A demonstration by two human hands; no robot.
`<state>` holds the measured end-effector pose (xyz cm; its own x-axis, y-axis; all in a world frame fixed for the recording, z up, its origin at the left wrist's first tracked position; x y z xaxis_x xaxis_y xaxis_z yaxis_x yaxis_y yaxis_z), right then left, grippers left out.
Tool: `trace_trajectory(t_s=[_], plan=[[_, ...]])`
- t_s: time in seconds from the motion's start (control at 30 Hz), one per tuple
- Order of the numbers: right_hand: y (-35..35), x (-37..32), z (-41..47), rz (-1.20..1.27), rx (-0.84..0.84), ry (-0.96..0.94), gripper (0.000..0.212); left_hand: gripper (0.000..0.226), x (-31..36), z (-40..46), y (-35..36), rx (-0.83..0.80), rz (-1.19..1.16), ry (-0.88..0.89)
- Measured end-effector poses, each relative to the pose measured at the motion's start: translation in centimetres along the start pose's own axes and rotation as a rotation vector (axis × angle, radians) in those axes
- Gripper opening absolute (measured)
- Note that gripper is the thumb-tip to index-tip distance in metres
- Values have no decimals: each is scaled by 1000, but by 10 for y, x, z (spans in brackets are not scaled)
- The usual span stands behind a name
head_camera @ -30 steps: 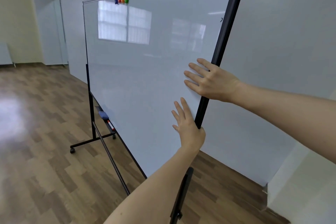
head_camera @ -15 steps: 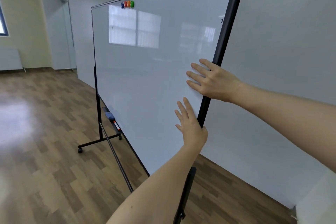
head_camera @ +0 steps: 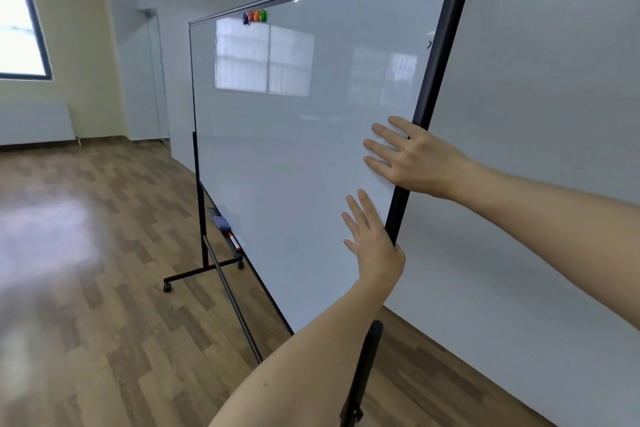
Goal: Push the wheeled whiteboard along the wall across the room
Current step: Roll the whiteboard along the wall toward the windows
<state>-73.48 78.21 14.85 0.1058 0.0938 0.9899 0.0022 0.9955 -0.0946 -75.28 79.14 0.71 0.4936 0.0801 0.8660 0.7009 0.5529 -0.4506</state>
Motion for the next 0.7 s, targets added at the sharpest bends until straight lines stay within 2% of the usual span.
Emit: trace_trajectory(t_s=[0.07, 0.13, 0.27, 0.37, 0.57, 0.7], plan=[[18, 2, 19, 16, 40, 0, 77, 109, -6, 27, -3, 2, -7, -5], [39, 0, 39, 9, 45, -1, 79, 109, -13, 53, -8, 11, -16, -10], [82, -3, 76, 1, 34, 2, 58, 109, -28, 98, -13, 11, -36, -8], [104, 0, 104, 25, 24, -3, 33, 110, -38, 133, -17, 18, -48, -11], [157, 0, 155, 16, -15, 5, 57, 110, -59, 199, -26, 10, -61, 0], [194, -2, 193, -36, -42, 9, 58, 111, -75, 247, -34, 13, -63, 2]])
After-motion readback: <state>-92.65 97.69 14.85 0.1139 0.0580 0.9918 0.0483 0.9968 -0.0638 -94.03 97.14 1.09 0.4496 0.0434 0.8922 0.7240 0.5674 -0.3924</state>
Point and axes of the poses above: each hand's wrist, its own z-axis towards the middle knuckle, its own y-axis out of the palm, x = y × z, the point moved 9 cm from there along z, towards the middle knuckle, and after that the axes turned 15 degrees about -x, right-handed, at the moved point
